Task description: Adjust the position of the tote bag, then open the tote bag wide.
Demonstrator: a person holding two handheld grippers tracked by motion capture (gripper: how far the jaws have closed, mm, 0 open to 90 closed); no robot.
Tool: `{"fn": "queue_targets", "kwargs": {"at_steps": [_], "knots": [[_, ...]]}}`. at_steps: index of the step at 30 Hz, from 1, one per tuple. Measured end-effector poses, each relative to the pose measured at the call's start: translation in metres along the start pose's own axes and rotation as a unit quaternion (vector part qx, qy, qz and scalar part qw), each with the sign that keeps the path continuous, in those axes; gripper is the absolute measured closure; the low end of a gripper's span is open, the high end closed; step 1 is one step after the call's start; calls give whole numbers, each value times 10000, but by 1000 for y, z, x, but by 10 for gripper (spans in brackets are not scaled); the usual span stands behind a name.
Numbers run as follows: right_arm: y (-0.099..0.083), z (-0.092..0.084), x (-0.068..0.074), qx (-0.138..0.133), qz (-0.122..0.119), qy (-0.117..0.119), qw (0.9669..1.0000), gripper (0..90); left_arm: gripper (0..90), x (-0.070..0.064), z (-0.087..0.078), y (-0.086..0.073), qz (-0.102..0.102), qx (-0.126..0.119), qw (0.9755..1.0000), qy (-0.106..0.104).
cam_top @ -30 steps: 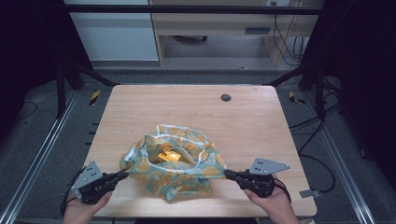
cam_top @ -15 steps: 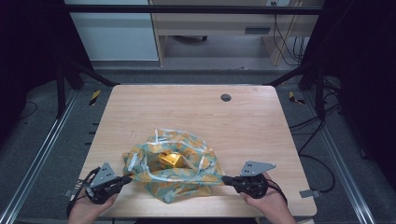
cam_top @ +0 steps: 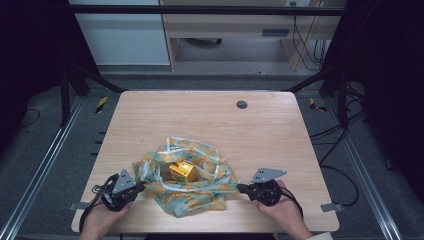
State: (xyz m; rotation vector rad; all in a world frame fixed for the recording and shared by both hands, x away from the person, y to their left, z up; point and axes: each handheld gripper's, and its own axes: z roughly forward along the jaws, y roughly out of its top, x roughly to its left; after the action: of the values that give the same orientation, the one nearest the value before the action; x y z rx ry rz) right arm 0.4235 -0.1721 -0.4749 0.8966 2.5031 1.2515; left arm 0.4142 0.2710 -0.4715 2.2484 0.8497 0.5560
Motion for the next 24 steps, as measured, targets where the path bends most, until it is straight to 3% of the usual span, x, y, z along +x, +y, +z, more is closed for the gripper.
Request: {"fn": "queue_targets", "kwargs": {"at_steps": [11,17,20,22,24], "knots": [[1,6,-5,38,27,-83,10000,900,900,11,22,9,39,117,9999,79],[0,8,-5,83,38,-97,9999,879,888,13,23,11,-4,113,9999,86],[0,4,-5,20,124,-171,9998,768,754,15,15,10,-195,-98,9997,110],[0,-1,-5,-74,159,-223,9996,679,610,15,9,8,-434,-257,9987,70],[0,-6,-5,-126,225,-326,9991,555,473,12,3,8,-508,-397,9979,59]]}}
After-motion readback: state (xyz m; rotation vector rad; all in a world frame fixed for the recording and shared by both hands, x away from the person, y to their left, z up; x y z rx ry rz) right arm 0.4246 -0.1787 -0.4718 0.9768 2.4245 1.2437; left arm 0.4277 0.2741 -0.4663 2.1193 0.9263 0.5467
